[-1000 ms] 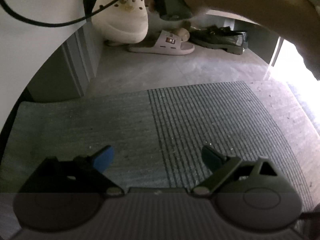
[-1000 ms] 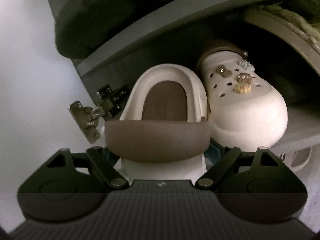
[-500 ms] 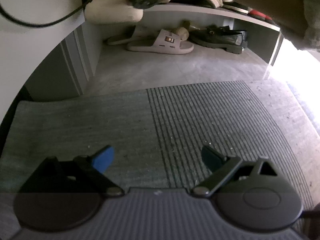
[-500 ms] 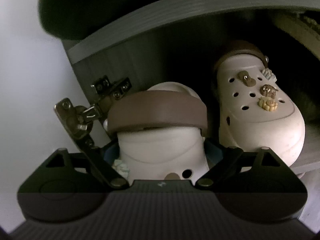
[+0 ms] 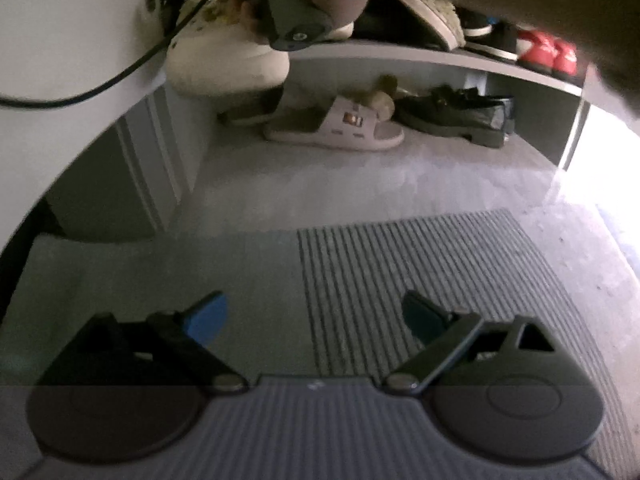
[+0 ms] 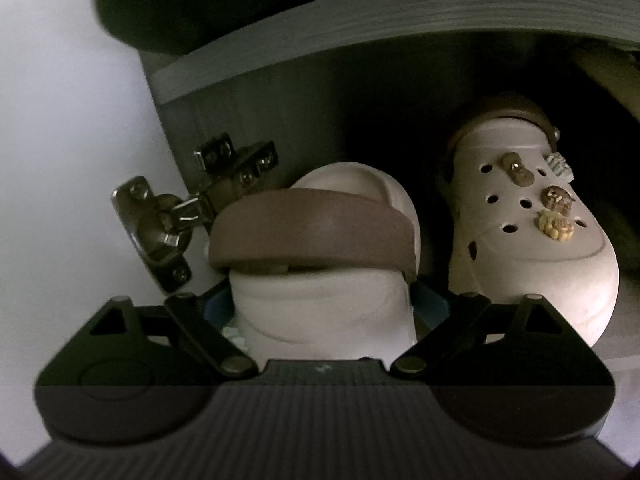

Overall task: Organize scattered shoes
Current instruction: 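Carry the second clog into the shelf beside the first clog with the right tool, then push the cream clog deeper onto the shelf with the right tool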

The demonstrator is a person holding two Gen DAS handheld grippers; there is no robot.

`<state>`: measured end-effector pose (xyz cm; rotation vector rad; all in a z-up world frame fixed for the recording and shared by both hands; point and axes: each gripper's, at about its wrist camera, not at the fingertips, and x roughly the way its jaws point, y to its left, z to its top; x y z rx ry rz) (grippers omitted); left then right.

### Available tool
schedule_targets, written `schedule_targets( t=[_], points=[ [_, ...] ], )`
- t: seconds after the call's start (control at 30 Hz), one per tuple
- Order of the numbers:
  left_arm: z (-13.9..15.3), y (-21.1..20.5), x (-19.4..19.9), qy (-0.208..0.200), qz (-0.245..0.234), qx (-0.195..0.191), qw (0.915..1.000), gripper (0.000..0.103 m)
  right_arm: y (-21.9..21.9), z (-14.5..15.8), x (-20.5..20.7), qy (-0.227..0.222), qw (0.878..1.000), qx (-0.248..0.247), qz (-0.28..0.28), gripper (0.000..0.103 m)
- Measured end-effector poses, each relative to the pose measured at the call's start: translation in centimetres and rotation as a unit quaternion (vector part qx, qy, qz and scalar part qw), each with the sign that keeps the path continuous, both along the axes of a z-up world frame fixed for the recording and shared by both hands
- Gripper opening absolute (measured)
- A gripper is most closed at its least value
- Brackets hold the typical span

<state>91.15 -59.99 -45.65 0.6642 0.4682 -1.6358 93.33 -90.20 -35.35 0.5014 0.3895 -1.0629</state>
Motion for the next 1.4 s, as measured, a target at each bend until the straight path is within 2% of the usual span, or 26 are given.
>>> schedule_targets(
  t=[0.03, 0.1, 0.27, 0.5, 0.57, 0.63, 0.73, 0.8, 0.97, 1.03, 1.13, 1.2, 1.23, 1.33, 1.4],
  points=[
    [0.1, -0.8, -0.3, -0.010, 0.010, -0.006, 0.9999, 0.090, -0.5, 0.2, 0.2, 0.005, 1.000, 0.009, 0.009, 0.094],
    [0.8, -3.2, -0.2, 0.000, 0.036, -0.031, 0.9989, 0.088, -1.5, 0.6, 0.7, 0.009, 0.999, 0.032, 0.018, 0.094],
    [2.5, -7.5, 0.4, 0.006, 0.087, -0.092, 0.9919, 0.081, -2.6, 1.0, 2.2, 0.025, 0.998, 0.043, 0.024, 0.094],
    [3.5, -7.8, 0.9, 0.007, 0.093, -0.119, 0.9885, 0.074, -3.4, 1.1, 3.6, 0.036, 0.998, 0.040, 0.035, 0.094],
    [3.8, -7.9, 1.0, 0.007, 0.094, -0.127, 0.9874, 0.066, -3.7, 1.2, 4.1, 0.038, 0.998, 0.039, 0.038, 0.094],
    [4.1, -8.0, 1.1, 0.008, 0.096, -0.135, 0.9862, 0.064, -3.9, 1.2, 4.4, 0.034, 0.998, 0.040, 0.038, 0.094],
    [4.5, -8.2, 1.3, 0.008, 0.099, -0.146, 0.9843, 0.064, -4.3, 1.3, 4.4, 0.016, 0.998, 0.043, 0.033, 0.095],
    [4.8, -8.2, 1.5, 0.009, 0.100, -0.154, 0.9830, 0.063, -4.2, 1.6, 4.3, -0.006, 0.999, 0.029, 0.042, 0.103],
    [5.8, -8.2, 1.4, 0.009, 0.097, -0.173, 0.9802, 0.061, -2.4, 2.8, 3.9, -0.029, 0.996, -0.013, 0.081, 0.103],
    [6.1, -8.3, 1.3, 0.011, 0.098, -0.173, 0.9799, 0.061, -0.8, 3.7, 3.1, -0.041, 0.993, -0.041, 0.106, 0.103],
    [6.2, -8.2, 1.5, 0.008, 0.096, -0.172, 0.9804, 0.061, 0.8, 3.9, 1.4, -0.060, 0.991, -0.042, 0.116, 0.103],
    [6.1, -8.3, 1.7, 0.007, 0.097, -0.170, 0.9806, 0.061, 1.6, 2.3, -3.8, -0.077, 0.991, -0.026, 0.109, 0.103],
    [5.9, -8.3, 1.7, 0.007, 0.098, -0.167, 0.9810, 0.061, 3.9, 2.9, -7.2, -0.087, 0.991, -0.014, 0.103, 0.103],
    [5.8, -8.1, 1.6, 0.006, 0.098, -0.166, 0.9811, 0.061, 4.7, 1.7, -13.0, -0.159, 0.981, 0.089, 0.066, 0.103],
    [5.9, -8.1, 1.5, 0.000, 0.094, -0.172, 0.9806, 0.061, 4.6, -0.8, -14.7, -0.217, 0.962, 0.153, 0.060, 0.102]
  ],
)
